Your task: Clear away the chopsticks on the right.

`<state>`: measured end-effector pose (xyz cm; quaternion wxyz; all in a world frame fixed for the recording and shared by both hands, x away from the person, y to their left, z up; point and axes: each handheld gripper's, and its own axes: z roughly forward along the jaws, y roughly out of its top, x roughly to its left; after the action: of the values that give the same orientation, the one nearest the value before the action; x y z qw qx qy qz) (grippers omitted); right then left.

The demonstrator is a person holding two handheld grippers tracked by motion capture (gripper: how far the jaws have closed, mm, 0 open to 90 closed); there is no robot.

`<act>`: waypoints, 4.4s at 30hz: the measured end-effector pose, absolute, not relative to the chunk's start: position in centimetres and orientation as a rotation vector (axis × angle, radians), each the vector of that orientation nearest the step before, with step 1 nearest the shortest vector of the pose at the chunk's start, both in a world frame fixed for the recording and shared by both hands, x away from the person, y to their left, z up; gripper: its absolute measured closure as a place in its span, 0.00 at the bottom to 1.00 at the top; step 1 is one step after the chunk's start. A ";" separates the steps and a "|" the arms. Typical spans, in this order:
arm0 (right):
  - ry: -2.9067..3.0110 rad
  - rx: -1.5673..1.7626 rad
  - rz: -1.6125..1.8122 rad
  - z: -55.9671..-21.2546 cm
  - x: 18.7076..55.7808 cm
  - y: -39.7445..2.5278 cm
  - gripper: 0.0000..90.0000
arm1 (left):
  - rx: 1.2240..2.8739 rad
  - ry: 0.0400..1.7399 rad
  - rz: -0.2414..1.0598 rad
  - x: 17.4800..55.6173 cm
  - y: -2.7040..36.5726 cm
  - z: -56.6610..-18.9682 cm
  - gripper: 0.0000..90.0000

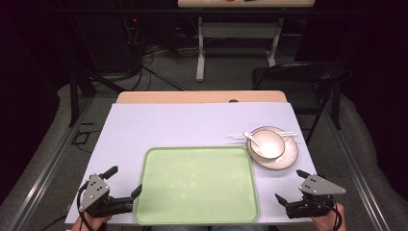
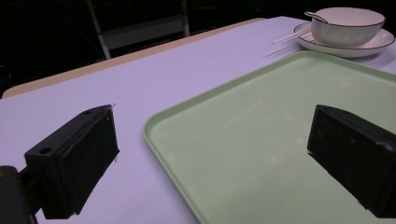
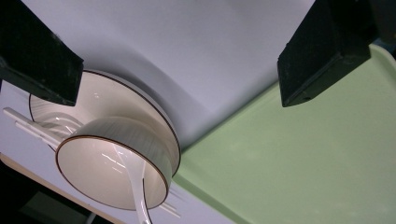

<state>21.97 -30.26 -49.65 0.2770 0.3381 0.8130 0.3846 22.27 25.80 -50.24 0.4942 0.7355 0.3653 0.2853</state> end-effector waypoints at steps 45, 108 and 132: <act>2.358 0.992 0.856 -43.1 36.5 -31.0 0.00 | 1.782 0.879 0.708 21.8 26.0 -50.2 0.02; 2.758 0.973 0.442 -49.2 50.3 -30.0 0.84 | 1.772 0.886 0.709 21.8 26.0 -50.3 0.02; 2.758 0.922 0.394 -50.5 51.1 -29.9 0.84 | 1.772 0.886 0.705 21.8 26.0 -50.3 0.02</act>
<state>51.10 -29.95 -50.51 0.1034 0.3125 0.9348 0.1336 21.78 26.04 -50.28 0.4961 0.7316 0.3659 0.2911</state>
